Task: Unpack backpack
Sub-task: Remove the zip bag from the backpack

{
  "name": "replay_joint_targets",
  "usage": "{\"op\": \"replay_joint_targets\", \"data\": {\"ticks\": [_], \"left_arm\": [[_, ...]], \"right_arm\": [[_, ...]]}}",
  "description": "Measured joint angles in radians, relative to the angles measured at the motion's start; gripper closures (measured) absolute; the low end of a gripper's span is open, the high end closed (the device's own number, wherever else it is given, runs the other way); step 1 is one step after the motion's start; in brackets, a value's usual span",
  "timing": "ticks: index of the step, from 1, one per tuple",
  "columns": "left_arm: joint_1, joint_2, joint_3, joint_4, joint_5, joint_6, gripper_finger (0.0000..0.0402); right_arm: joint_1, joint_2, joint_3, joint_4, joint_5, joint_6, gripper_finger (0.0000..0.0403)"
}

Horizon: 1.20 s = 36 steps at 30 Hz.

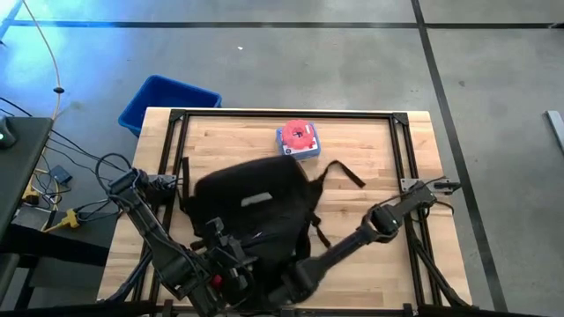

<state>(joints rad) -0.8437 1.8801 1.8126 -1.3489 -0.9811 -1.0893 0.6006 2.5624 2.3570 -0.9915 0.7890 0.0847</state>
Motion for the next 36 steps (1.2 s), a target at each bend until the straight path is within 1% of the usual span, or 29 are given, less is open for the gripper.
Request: {"op": "replay_joint_targets", "data": {"ticks": [3, 7, 10, 12, 15, 19, 22, 24, 26, 29, 31, 33, 36], "left_arm": [[0.013, 0.02, 0.0, -0.035, -0.005, -0.012, 0.04], [0.044, 0.055, 0.0, -0.096, -0.019, -0.044, 0.04], [0.066, 0.072, 0.004, -0.115, -0.02, -0.066, 0.04], [0.074, 0.076, 0.004, -0.128, -0.023, -0.076, 0.04], [0.078, 0.078, 0.005, -0.126, -0.028, -0.066, 0.04], [0.078, 0.079, 0.004, -0.161, -0.055, -0.09, 0.04], [0.084, 0.086, 0.004, -0.177, -0.088, -0.125, 0.0401], [0.094, 0.086, 0.0, -0.182, -0.103, -0.126, 0.0401], [0.111, 0.091, -0.004, -0.183, -0.076, -0.104, 0.0401], [0.126, 0.097, -0.004, -0.152, -0.053, -0.085, 0.0401], [0.125, 0.097, -0.004, -0.13, -0.034, -0.06, 0.0401], [0.121, 0.098, -0.004, -0.08, -0.022, -0.025, 0.0401], [0.124, 0.1, -0.004, -0.056, -0.027, 0.017, 0.0401]], "right_arm": [[0.042, -0.063, -0.047, 0.047, 0.002, -0.064, 0.0402], [0.092, -0.134, -0.049, 0.054, 0.04, -0.111, 0.0402], [0.123, -0.17, -0.049, 0.068, 0.007, -0.14, 0.0402], [0.145, -0.181, -0.051, 0.058, -0.017, -0.141, 0.0402], [0.184, -0.188, -0.051, 0.018, -0.022, -0.105, 0.0402], [0.229, -0.198, -0.051, -0.027, 0.02, -0.055, 0.0403], [0.251, -0.2, -0.051, 0.062, 0.03, -0.101, 0.0403], [0.258, -0.2, -0.051, 0.164, 0.007, -0.193, 0.0403], [0.276, -0.203, -0.049, 0.287, -0.028, -0.324, 0.0403], [0.285, -0.241, -0.049, 0.417, -0.095, -0.451, 0.0403], [0.275, -0.281, -0.048, 0.462, -0.101, -0.488, 0.0403], [0.262, -0.289, -0.039, 0.522, -0.102, -0.497, 0.0403], [0.259, -0.278, -0.045, 0.517, -0.137, -0.497, 0.0403]]}}
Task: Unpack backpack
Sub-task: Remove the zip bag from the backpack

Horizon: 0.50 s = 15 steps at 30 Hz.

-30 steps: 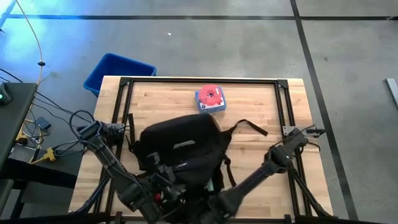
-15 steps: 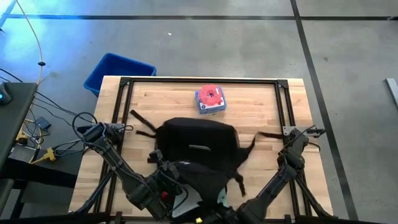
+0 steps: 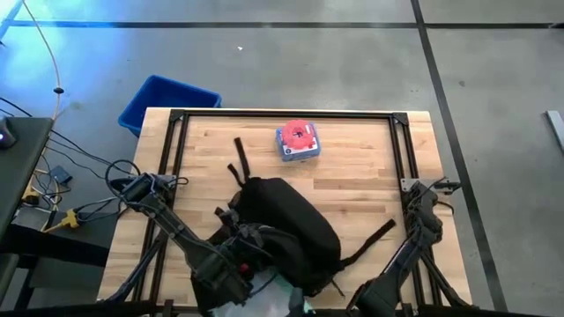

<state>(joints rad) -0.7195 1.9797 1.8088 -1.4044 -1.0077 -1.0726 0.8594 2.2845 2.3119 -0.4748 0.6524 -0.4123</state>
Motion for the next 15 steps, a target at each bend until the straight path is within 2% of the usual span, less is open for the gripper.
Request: {"op": "replay_joint_targets", "data": {"ticks": [3, 6, 10, 12, 15], "left_arm": [[0.015, 0.012, 0.002, -0.075, 0.013, -0.056, 0.0401], [0.039, 0.045, -0.005, -0.173, 0.055, -0.169, 0.0401], [0.073, 0.043, -0.077, -0.164, 0.116, -0.25, 0.0401], [0.094, 0.035, -0.127, -0.169, 0.201, -0.301, 0.0401], [0.116, 0.033, -0.198, -0.17, 0.271, -0.356, 0.0401]], "right_arm": [[0.028, 0.003, -0.007, 0.006, -0.006, -0.042, 0.0403], [0.065, -0.024, -0.004, 0.007, 0.035, -0.044, 0.0403], [0.119, -0.042, 0.0, -0.083, 0.145, 0.033, 0.0403], [0.146, -0.039, -0.003, -0.148, 0.201, 0.084, 0.0403], [0.179, -0.038, -0.003, -0.223, 0.305, 0.164, 0.0403]]}}
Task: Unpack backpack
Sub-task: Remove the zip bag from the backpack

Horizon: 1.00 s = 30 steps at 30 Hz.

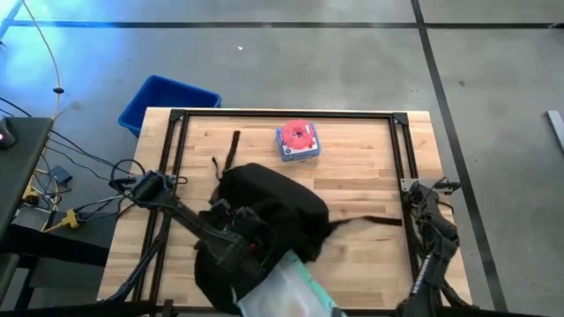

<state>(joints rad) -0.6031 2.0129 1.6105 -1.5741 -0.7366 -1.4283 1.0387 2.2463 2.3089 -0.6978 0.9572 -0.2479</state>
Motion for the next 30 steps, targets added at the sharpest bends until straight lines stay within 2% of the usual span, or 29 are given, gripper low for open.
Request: {"op": "replay_joint_targets", "data": {"ticks": [10, 15, 19, 23, 30], "left_arm": [[-0.027, -0.003, -0.098, 0.001, 0.13, -0.092, 0.0401], [-0.041, -0.004, -0.157, 0.007, 0.184, -0.159, 0.0401], [-0.037, -0.004, -0.244, 0.001, 0.268, -0.197, 0.0401], [-0.016, -0.008, -0.317, -0.001, 0.263, -0.192, 0.0401], [0.058, -0.062, -0.413, 0.005, 0.139, -0.161, 0.0401]], "right_arm": [[0.045, 0.0, 0.0, -0.382, 0.151, 0.407, 0.0403], [0.088, -0.018, 0.0, -0.42, 0.215, 0.474, 0.0403], [0.142, -0.051, 0.0, -0.398, 0.32, 0.476, 0.0403], [0.182, -0.06, 0.001, -0.391, 0.396, 0.472, 0.0403], [0.193, -0.061, 0.0, -0.404, 0.451, 0.476, 0.0403]]}}
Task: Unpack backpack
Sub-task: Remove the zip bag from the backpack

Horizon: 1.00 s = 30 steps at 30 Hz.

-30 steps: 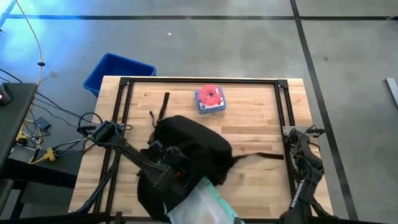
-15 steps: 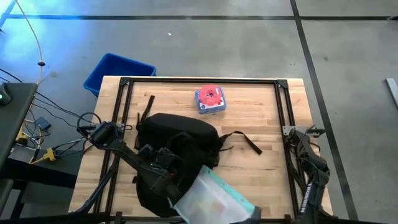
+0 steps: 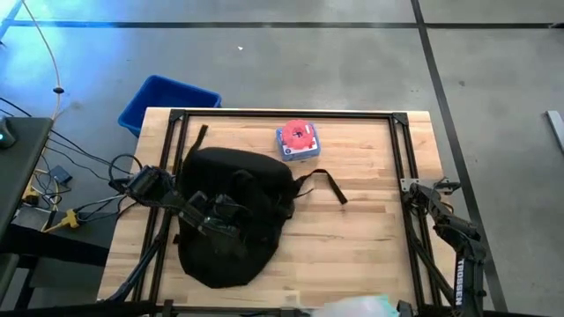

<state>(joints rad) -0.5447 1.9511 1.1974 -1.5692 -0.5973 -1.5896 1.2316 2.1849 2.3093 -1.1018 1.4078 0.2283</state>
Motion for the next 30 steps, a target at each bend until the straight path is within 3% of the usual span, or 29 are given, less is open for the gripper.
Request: {"op": "replay_joint_targets", "data": {"ticks": [8, 14, 22, 26, 30], "left_arm": [[0.164, -0.127, -0.15, 0.002, -0.093, -0.006, 0.0401], [0.291, -0.209, -0.289, 0.033, -0.132, -0.074, 0.0401], [0.311, -0.244, -0.362, 0.101, -0.161, -0.032, 0.0399], [0.319, -0.244, -0.386, 0.092, -0.191, -0.031, 0.0366], [0.337, -0.27, -0.41, 0.087, -0.185, -0.019, 0.0296]], "right_arm": [[-0.038, -0.002, 0.0, -0.137, 0.032, 0.094, 0.0403], [-0.073, -0.003, 0.0, -0.211, -0.013, 0.181, 0.0403], [-0.094, -0.004, 0.0, -0.226, -0.037, 0.201, 0.0403], [-0.101, -0.004, 0.0, -0.226, -0.048, 0.203, 0.0403], [-0.115, -0.004, 0.0, -0.253, -0.05, 0.245, 0.0403]]}}
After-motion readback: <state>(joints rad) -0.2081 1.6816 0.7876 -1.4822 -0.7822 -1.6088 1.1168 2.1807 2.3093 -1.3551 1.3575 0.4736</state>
